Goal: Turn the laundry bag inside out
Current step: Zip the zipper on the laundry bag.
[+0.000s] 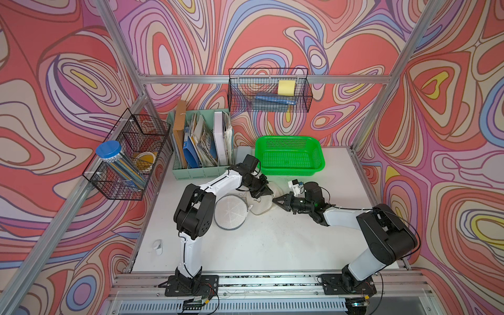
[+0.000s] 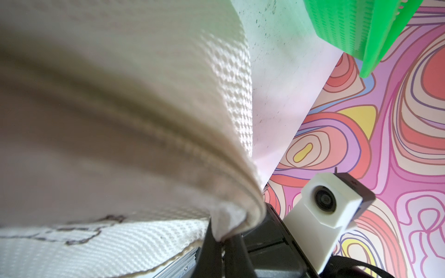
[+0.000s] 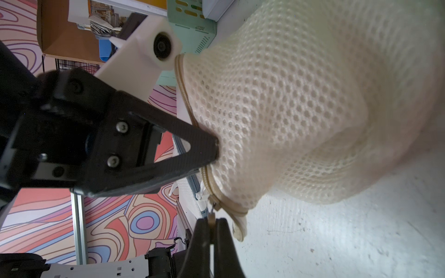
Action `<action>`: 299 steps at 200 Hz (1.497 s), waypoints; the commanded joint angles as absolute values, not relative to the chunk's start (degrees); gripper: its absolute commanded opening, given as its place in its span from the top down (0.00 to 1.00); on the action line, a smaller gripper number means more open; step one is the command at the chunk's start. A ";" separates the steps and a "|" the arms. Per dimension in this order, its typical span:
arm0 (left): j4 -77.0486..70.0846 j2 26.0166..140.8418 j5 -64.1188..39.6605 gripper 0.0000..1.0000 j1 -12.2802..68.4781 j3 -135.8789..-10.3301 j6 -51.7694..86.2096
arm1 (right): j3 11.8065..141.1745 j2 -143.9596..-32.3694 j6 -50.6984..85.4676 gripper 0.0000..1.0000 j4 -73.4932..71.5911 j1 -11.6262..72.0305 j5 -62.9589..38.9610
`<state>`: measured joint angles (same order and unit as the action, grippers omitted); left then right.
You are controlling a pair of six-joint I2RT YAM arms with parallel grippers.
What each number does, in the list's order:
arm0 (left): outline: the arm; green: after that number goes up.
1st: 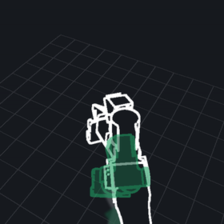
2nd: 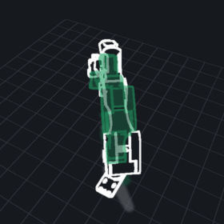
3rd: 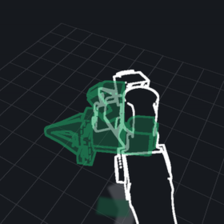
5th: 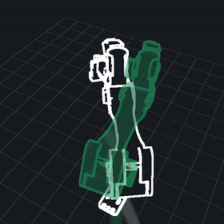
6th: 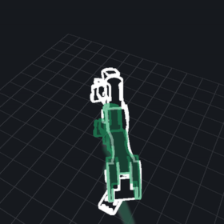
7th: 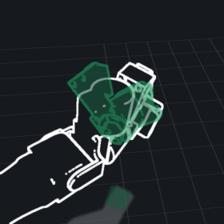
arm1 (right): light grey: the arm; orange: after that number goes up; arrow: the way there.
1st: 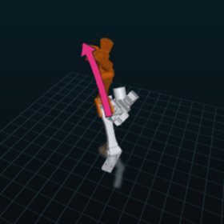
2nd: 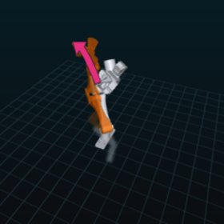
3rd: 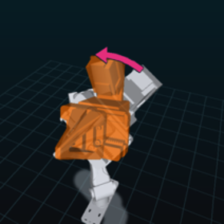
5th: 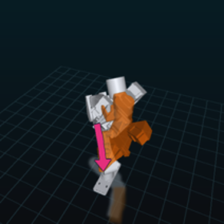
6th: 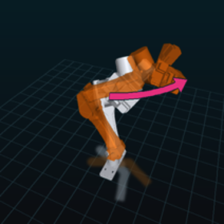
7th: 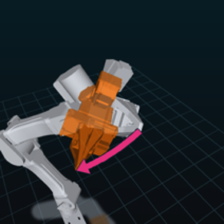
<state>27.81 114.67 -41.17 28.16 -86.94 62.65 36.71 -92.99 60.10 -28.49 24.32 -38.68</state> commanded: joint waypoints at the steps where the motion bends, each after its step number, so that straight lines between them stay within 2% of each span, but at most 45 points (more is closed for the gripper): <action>1: 25.99 114.01 -43.17 1.00 26.73 -88.37 64.46 | 35.32 -90.89 59.25 1.00 -27.43 23.97 -38.62; 49: 15.57 113.08 -46.23 1.00 21.91 -85.27 75.00 | 32.26 -88.11 58.99 1.00 -26.33 23.94 -38.57; 97: -2.44 112.88 -46.53 1.00 18.13 -78.40 89.40 | 30.21 -84.12 58.80 1.00 -23.77 23.96 -38.93; 112: -3.59 113.27 -47.09 1.00 17.86 -78.24 89.28 | 30.93 -82.86 57.01 1.00 -20.47 23.98 -38.79; 135: 1.70 113.25 -48.84 0.64 18.83 -79.81 83.14 | 32.94 -83.05 54.22 1.00 -17.29 23.93 -38.57; 145: 7.01 112.52 -48.88 0.56 19.33 -80.66 78.23 | 33.75 -83.77 53.56 1.00 -16.88 23.99 -38.76; 153: 12.38 111.67 -48.25 0.54 19.71 -81.54 73.23 | 34.38 -84.30 53.23 1.00 -16.89 23.94 -38.93; 175: 27.19 109.63 -44.96 0.54 21.68 -84.07 60.29 | 35.83 -85.46 52.19 1.00 -16.14 23.99 -39.16; 202: 38.05 110.15 -42.59 0.55 25.91 -86.96 48.71 | 36.92 -85.86 51.10 1.00 -14.87 23.95 -39.22; 264: 45.39 114.71 -37.79 0.53 33.43 -92.55 40.97 | 37.01 -85.43 50.80 1.00 -14.07 23.97 -39.29; 281: 46.92 116.37 -36.47 0.62 33.91 -95.00 40.65 | 36.95 -85.43 50.62 1.00 -13.97 23.96 -39.33; 299: 48.43 117.81 -34.99 0.84 33.92 -97.56 40.83 | 36.76 -85.25 50.67 1.00 -13.89 23.92 -39.37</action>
<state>43.53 115.39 -38.44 34.15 -94.24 43.33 36.12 -85.30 51.68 -14.50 24.05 -38.89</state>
